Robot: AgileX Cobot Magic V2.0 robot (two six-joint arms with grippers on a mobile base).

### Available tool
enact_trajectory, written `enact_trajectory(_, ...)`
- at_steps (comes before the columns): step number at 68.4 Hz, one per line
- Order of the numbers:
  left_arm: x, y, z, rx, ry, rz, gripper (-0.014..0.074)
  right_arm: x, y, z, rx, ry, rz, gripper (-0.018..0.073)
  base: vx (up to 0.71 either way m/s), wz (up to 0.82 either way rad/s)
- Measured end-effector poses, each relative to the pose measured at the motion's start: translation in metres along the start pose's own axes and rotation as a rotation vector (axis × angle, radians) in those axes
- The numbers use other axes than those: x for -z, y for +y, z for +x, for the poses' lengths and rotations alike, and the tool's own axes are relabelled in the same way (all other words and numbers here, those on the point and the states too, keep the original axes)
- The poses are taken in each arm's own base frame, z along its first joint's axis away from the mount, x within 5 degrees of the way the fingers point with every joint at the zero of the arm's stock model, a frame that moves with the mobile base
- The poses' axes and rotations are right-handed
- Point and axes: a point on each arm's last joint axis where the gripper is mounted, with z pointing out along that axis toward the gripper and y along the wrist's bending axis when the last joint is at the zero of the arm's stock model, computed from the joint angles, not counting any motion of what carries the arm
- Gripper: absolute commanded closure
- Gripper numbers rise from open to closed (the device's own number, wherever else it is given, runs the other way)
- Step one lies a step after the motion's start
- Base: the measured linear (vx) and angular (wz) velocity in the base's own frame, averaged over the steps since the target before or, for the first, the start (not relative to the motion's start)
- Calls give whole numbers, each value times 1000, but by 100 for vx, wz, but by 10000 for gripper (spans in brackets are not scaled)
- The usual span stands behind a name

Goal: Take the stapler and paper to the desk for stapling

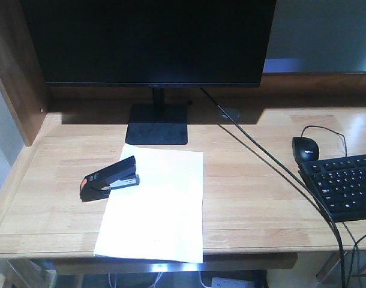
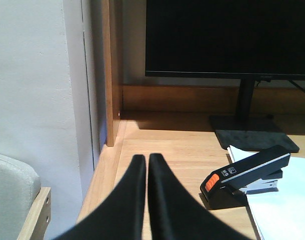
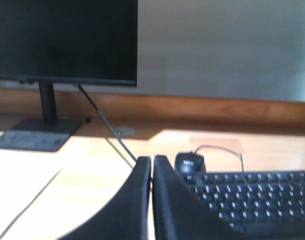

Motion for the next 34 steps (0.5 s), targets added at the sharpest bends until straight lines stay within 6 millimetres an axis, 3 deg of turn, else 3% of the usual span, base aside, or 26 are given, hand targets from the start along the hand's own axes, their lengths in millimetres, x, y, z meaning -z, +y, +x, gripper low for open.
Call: enact_trajectory(34, 0, 0, 0, 0, 0, 0, 603, 0, 0, -1, -2, -15, -1, 568, 0, 0)
